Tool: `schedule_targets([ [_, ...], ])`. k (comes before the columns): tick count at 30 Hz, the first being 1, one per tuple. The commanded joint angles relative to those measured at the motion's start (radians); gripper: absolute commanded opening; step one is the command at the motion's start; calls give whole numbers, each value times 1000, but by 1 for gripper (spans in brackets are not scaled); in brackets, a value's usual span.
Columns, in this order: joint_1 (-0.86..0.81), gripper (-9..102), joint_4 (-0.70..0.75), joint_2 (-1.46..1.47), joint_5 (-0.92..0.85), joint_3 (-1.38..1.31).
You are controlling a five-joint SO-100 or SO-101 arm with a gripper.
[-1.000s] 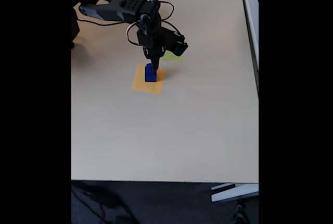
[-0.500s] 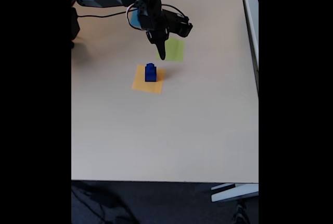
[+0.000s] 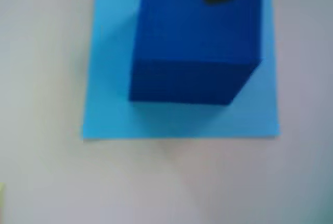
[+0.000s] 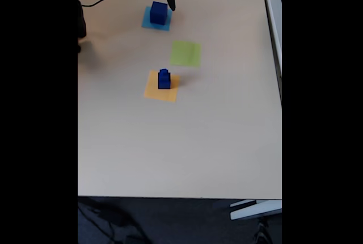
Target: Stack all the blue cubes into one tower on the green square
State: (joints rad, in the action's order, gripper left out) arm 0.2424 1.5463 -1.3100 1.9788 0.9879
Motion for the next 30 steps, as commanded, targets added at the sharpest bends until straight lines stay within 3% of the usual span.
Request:
schedule_targets([
  [1, 75, 31, -17, -44, 104, 0],
  [7, 130, 37, 26, -25, 141, 49],
  [19, 109, 38, 21, 92, 89, -40],
  [24, 118, 51, 26, 135, 110, -60],
  [30, 130, 50, 55, 161, 132, -103],
])
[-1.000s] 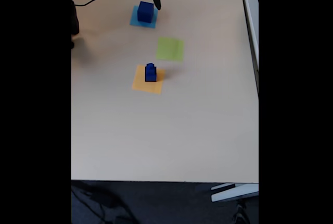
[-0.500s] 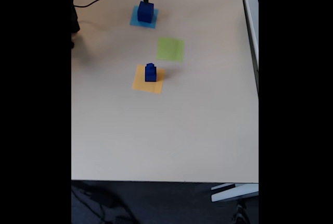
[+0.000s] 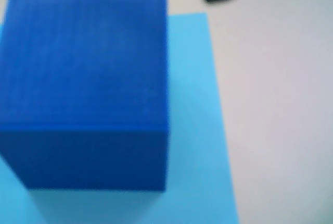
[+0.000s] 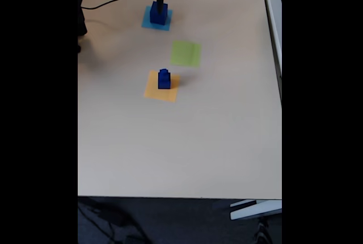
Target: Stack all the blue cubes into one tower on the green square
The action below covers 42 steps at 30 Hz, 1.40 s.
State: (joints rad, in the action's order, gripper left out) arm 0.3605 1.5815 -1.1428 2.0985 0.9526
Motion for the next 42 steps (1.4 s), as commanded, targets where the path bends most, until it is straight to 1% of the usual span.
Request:
schedule_targets([
  [1, 14, 50, 26, 0, 17, -77],
  [11, 54, 49, 44, 121, 58, -163],
  [15, 49, 48, 48, 155, 38, -173],
  [20, 31, 47, 107, 230, -5, -267],
  [28, 9, 46, 112, 284, -49, -295],
  [42, 26, 42, 124, 321, -38, -304],
])
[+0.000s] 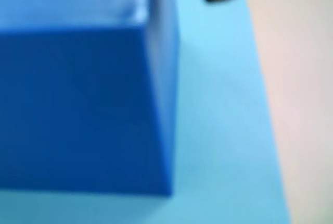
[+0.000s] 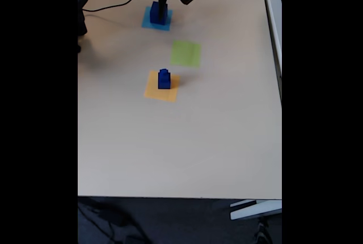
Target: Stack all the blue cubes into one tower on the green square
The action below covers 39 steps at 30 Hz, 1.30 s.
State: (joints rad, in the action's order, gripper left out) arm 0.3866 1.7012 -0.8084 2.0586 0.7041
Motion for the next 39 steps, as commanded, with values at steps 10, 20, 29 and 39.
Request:
schedule_targets([
  [10, -15, 33, 11, -2, -18, -55],
  [20, -26, 20, 14, 3, -32, -63],
  [29, -26, 14, 20, 2, -35, -72],
  [39, -52, 14, 28, -107, -61, -6],
])
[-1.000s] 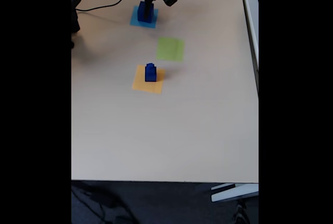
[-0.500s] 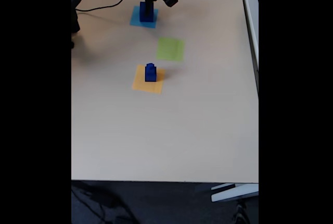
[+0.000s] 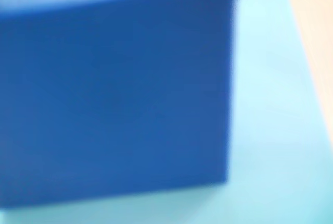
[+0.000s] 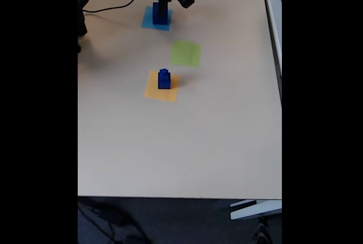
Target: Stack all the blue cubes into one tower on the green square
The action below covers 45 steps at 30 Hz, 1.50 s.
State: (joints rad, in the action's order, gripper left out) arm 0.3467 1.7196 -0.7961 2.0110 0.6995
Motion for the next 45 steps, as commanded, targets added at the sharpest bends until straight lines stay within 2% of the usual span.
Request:
schedule_targets([
  [1, -18, 14, 9, -130, -20, 6],
  [23, -210, 14, -5, -181, -267, 23],
  [33, -267, 15, -29, -58, -275, -170],
  [45, -301, 15, -49, -26, -193, -183],
])
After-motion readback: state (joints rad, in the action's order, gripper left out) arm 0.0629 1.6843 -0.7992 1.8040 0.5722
